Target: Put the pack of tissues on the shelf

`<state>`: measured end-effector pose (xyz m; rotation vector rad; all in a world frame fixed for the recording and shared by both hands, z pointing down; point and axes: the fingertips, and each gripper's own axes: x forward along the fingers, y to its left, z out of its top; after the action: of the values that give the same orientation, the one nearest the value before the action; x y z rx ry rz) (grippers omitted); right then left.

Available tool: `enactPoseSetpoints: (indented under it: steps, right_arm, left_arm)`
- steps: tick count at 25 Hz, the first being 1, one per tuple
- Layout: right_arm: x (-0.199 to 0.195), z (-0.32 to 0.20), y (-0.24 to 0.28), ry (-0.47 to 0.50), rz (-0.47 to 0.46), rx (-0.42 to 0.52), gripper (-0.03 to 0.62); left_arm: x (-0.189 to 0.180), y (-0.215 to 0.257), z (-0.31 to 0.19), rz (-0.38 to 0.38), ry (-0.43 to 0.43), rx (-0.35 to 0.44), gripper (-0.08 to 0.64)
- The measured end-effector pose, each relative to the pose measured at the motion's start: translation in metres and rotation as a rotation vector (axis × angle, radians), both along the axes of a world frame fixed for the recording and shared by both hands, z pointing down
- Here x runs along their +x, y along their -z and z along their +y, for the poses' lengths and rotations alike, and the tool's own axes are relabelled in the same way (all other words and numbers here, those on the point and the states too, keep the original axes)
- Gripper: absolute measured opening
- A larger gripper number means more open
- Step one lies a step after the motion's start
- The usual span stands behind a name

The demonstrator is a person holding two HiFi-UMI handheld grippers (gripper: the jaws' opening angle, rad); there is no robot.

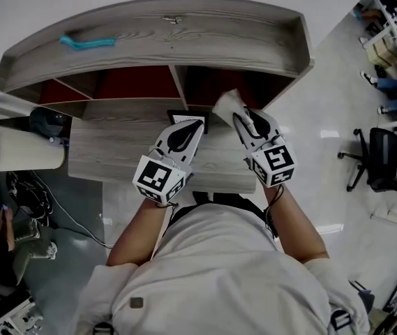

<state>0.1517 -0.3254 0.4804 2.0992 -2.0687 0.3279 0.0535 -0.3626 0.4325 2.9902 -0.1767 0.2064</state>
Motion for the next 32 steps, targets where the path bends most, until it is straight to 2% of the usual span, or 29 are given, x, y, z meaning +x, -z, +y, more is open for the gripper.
enactPoseSetpoints:
  steps: [10, 18, 32]
  right_arm:
    - [0.021, -0.046, -0.028, -0.001, -0.003, -0.035, 0.127]
    - [0.039, -0.073, -0.044, -0.005, 0.012, -0.060, 0.130]
    - [0.054, -0.100, -0.069, -0.055, 0.043, -0.120, 0.151]
  left_arm:
    - [0.037, -0.018, -0.029, -0.016, 0.051, -0.020, 0.015]
    - [0.059, -0.030, -0.041, -0.036, 0.073, -0.003, 0.015]
    - [0.063, -0.041, -0.055, -0.047, 0.128, -0.023, 0.015]
